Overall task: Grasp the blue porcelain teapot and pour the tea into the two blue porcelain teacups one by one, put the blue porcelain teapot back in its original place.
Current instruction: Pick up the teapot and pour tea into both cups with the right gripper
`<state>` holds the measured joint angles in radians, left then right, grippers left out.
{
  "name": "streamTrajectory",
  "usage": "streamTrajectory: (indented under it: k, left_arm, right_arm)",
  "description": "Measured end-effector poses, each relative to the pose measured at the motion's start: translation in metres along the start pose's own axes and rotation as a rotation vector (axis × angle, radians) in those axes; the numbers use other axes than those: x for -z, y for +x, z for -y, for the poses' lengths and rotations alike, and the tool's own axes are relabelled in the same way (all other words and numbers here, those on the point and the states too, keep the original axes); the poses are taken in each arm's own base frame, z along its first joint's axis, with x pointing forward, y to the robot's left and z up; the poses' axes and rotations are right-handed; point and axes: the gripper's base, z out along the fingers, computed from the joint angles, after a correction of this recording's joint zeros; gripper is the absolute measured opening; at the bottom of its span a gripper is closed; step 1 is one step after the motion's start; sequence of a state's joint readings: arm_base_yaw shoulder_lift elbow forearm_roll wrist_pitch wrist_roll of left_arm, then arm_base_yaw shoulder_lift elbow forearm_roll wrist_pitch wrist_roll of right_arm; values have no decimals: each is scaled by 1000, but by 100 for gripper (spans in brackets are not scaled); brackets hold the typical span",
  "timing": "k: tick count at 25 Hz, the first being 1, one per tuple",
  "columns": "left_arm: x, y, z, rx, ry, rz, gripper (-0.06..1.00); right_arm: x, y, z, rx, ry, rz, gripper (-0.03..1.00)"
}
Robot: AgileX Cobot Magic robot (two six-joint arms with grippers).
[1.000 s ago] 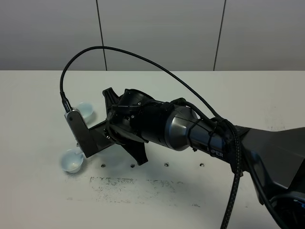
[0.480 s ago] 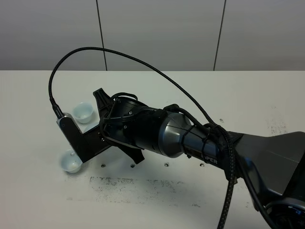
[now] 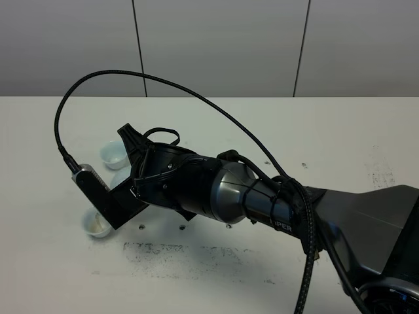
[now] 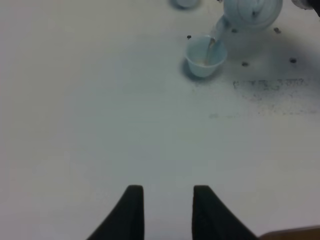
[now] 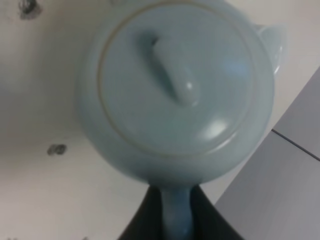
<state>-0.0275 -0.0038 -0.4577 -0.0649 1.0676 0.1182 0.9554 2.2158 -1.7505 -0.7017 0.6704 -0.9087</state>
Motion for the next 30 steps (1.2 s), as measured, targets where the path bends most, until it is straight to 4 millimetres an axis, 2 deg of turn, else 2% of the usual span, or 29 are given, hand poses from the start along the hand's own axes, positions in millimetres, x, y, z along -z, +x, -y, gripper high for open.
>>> streamTrajectory:
  k: [30]
  left_arm:
    - [0, 0, 0, 0, 0, 0, 30]
  right_arm:
    - [-3, -1, 3, 143, 57, -68, 7]
